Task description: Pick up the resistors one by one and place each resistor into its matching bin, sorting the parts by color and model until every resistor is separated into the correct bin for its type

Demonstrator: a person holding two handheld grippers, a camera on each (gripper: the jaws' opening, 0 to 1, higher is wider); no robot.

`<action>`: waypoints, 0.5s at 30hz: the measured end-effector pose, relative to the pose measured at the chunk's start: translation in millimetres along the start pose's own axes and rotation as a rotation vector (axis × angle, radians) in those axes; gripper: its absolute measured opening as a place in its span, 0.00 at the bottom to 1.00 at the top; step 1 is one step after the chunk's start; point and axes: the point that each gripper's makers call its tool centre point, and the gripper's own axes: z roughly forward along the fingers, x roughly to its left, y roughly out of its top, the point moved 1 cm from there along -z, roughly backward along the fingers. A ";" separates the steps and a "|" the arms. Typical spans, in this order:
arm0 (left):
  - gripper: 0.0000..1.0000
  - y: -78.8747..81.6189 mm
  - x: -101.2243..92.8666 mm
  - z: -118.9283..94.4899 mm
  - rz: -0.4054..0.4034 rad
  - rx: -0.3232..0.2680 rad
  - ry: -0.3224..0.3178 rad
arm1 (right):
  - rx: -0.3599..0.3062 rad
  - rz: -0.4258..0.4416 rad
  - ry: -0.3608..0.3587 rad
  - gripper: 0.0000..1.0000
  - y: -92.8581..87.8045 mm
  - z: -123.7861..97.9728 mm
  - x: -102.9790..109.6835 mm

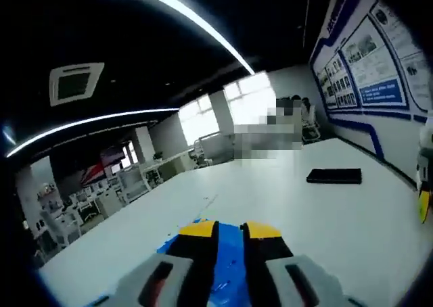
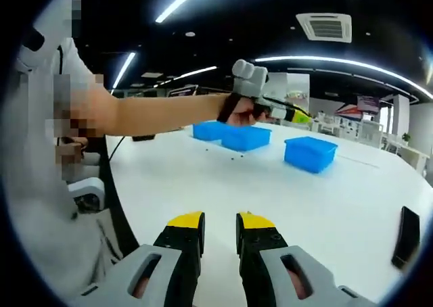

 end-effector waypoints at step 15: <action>0.21 12.8 -3.7 -65.6 -0.158 0.148 -0.238 | -0.009 0.005 -0.005 0.21 0.5 -0.9 -9.2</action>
